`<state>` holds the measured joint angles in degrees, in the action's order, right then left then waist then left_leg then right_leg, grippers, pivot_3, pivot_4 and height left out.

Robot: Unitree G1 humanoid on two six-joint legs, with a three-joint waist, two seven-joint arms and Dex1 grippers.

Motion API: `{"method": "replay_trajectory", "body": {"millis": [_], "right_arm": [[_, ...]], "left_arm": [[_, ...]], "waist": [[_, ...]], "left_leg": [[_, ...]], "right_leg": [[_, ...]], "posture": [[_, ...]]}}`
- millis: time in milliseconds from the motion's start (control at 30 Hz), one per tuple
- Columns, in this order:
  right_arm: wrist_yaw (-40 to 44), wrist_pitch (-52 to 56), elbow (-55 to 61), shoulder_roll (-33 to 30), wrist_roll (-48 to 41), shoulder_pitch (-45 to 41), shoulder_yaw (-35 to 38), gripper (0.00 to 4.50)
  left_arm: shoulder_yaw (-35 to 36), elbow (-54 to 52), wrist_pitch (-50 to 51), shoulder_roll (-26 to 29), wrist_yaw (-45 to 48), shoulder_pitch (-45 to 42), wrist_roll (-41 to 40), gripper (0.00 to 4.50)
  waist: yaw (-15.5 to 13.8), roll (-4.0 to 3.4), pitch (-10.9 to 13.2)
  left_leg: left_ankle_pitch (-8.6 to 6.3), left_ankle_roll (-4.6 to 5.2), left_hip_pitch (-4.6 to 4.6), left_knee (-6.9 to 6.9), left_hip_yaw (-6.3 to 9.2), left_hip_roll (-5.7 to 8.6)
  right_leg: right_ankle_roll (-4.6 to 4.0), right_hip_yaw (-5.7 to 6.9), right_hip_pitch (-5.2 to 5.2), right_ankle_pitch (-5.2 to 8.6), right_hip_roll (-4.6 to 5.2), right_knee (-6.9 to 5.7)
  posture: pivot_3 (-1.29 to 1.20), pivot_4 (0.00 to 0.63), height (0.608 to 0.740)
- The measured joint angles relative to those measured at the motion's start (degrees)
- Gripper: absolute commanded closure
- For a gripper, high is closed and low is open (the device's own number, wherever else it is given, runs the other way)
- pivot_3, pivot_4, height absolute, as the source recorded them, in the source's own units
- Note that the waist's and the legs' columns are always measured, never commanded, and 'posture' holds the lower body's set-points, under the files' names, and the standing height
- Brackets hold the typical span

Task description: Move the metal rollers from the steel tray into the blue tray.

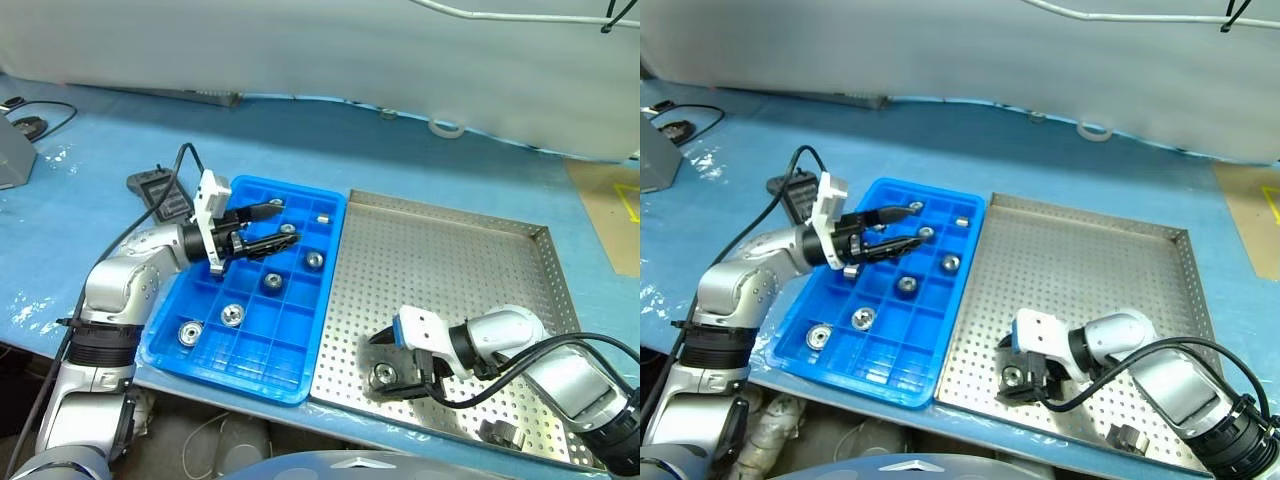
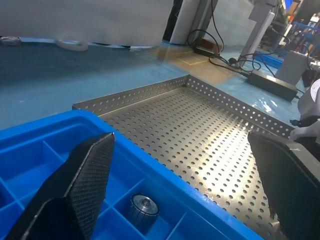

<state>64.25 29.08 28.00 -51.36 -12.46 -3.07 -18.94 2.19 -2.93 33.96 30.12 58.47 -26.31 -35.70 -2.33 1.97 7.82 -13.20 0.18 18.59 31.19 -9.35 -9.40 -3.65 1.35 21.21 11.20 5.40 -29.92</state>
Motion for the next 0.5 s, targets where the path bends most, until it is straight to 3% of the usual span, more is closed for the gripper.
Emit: {"method": "replay_trajectory", "body": {"millis": [100, 267, 400, 500], "right_arm": [[0.7, -3.7, -3.9, 0.0, 0.8, 0.7, 0.0, 0.77], [0.5, -9.8, -8.2, 1.2, 2.6, 3.1, -0.5, 0.77], [-0.5, -12.3, -8.2, 2.3, 3.0, 4.4, -0.6, 0.77], [-0.4, -15.3, -10.8, 4.0, 3.5, 4.3, -1.0, 1.37]], "left_arm": [[1.2, 0.1, 0.6, -1.2, -2.1, -1.5, -0.5, 0.00], [-4.3, -2.4, 3.5, -15.0, -13.4, -10.6, 0.4, 0.00], [-5.5, -1.4, 4.0, -15.2, -14.3, -10.5, 1.1, 0.00], [-5.9, -1.2, 4.0, -14.5, -14.8, -10.9, 2.7, 0.00]], "waist": [[-0.1, 0.00, 0.0], [-0.7, 0.12, -0.1], [1.4, -0.01, -0.2], [1.5, 0.15, -0.3]], "left_leg": [[-0.01, 0.00, 0.01, 0.02, 0.00, 0.00], [-0.08, 0.36, 0.26, 0.39, -0.02, 0.14], [-0.08, 0.35, 0.28, 0.19, -0.16, 0.03], [-0.17, 0.51, 0.26, 0.21, -0.16, -0.07]], "right_leg": [[0.00, 0.01, -0.01, 0.00, 0.00, -0.01], [-0.07, -0.07, -0.21, -0.02, 0.20, -0.03], [-0.03, -0.03, 0.00, -0.03, 0.14, 0.00], [-0.04, 0.02, -0.03, -0.03, 0.07, 0.01]], "posture": [[-0.08, 0.150, 0.740], [-0.09, 0.150, 0.740], [-0.10, 0.150, 0.740], [-0.10, 0.150, 0.740]]}}
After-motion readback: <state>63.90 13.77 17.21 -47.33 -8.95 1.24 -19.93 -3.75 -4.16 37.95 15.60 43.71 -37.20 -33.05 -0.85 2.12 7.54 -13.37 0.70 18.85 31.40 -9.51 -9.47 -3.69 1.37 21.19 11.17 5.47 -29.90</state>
